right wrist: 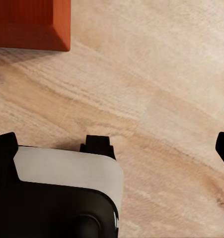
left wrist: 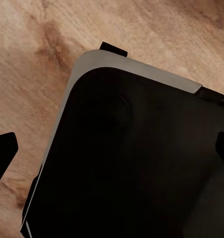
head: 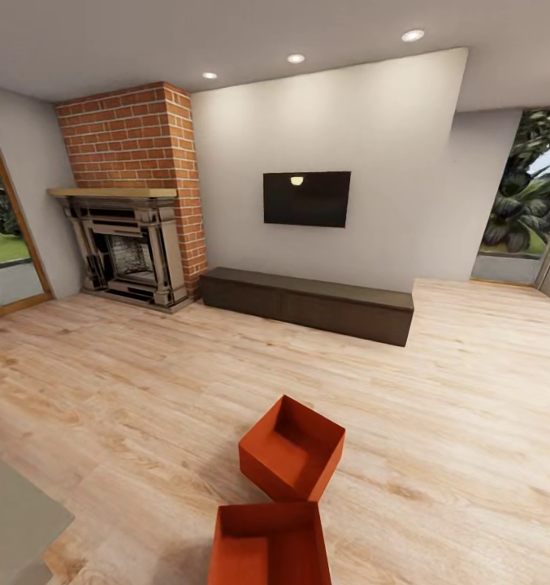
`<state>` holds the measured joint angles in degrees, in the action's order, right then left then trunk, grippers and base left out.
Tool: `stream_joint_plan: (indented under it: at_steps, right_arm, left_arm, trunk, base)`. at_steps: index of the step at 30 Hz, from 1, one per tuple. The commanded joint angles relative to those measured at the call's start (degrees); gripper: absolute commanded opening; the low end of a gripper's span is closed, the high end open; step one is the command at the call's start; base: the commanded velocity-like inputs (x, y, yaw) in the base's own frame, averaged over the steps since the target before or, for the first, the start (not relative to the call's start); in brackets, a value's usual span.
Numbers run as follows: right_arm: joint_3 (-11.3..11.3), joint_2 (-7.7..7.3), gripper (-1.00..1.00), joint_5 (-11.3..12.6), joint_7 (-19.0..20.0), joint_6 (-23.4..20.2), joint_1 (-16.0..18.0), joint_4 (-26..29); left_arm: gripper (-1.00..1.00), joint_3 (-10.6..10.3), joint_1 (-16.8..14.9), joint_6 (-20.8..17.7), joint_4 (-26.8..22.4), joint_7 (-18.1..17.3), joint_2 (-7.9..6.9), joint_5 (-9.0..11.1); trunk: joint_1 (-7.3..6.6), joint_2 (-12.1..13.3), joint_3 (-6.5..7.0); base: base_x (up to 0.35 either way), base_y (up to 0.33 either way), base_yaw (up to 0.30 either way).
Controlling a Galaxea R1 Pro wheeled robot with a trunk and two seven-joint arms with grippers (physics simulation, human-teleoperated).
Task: Move the two storage containers from the living room to the garage. In the garage, place one container on the floor and stack the other container on top of it (either order is fine).
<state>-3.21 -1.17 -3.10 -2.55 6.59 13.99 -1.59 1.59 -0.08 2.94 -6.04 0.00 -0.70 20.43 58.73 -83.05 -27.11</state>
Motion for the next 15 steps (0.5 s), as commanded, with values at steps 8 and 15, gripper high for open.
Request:
stream_joint_plan:
  at_steps: [8,15]
  right_arm:
    - [-0.37,0.17,1.00,-0.55,-0.26,0.26,0.07,-0.17]
    - [-0.38,0.57,1.00,-0.26,-0.34,-0.11,0.07,-0.17]
  left_arm:
    - [1.00,0.14,-0.01,0.13,-0.02,0.00,0.05,0.06]
    - [1.00,0.17,-0.01,0.14,-0.02,0.00,0.08,0.08]
  trunk:
    - [0.00,-0.03,-0.05]
    - [0.00,-0.03,0.01]
  base:
    - [0.013,0.000,0.000]
    - [0.001,0.000,-0.039]
